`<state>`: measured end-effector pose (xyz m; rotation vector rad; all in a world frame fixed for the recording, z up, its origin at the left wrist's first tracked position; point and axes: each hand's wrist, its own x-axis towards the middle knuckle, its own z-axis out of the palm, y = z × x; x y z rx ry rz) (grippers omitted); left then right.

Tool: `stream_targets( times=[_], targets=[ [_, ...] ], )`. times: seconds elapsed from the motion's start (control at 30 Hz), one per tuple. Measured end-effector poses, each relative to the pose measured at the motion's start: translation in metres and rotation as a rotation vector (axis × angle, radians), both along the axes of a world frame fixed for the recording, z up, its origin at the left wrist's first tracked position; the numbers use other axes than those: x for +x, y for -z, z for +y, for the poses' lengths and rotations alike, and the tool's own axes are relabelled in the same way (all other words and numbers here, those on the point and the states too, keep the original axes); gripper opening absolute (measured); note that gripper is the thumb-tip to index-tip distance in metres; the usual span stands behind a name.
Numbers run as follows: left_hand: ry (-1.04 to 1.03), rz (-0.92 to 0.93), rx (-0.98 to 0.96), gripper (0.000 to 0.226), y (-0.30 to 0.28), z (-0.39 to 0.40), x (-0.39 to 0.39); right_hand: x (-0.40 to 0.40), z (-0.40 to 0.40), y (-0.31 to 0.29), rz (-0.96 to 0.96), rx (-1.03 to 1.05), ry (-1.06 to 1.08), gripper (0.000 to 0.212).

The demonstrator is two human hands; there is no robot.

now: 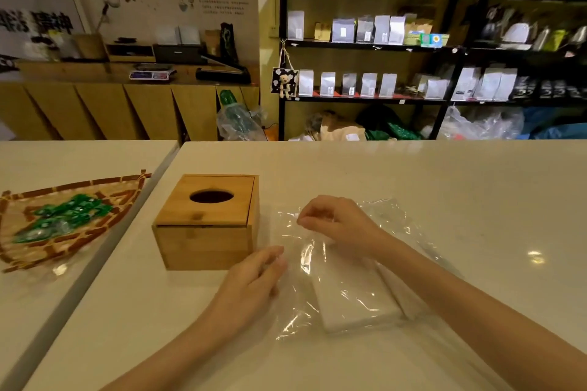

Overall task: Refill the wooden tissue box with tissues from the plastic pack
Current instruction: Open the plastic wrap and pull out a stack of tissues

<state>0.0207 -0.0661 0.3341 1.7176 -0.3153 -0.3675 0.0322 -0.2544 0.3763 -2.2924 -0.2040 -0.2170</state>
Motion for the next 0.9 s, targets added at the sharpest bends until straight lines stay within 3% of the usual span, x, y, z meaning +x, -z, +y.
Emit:
stream_targets(
  times=[0.07, 0.17, 0.33, 0.47, 0.6, 0.77, 0.9],
  targets=[
    [-0.007, 0.033, 0.026, 0.023, -0.008, 0.001, 0.005, -0.006, -0.002, -0.011, -0.024, 0.033, -0.025, 0.007],
    [0.06, -0.178, 0.213, 0.026, -0.028, 0.004, 0.012, -0.014, -0.005, -0.026, -0.05, 0.077, -0.061, 0.008],
    [0.118, -0.372, 0.193, 0.009, -0.051, -0.012, 0.015, -0.018, -0.01, -0.037, 0.029, 0.118, -0.092, 0.016],
    [0.09, -0.339, 0.108, 0.011, -0.054, -0.021, 0.018, -0.017, -0.035, -0.036, 0.138, 0.18, 0.031, 0.023],
    [0.128, -0.304, 0.103, 0.01, -0.056, -0.024, 0.021, -0.019, -0.07, -0.025, 0.274, 0.016, 0.112, 0.036],
    [0.221, 0.092, -0.061, 0.028, -0.049, -0.046, 0.021, -0.028, -0.09, -0.016, 0.321, 0.031, 0.154, 0.03],
    [0.322, 0.823, -0.463, 0.086, -0.046, -0.054, 0.03, -0.033, -0.098, -0.022, 0.307, 0.046, 0.078, 0.021]
  ],
)
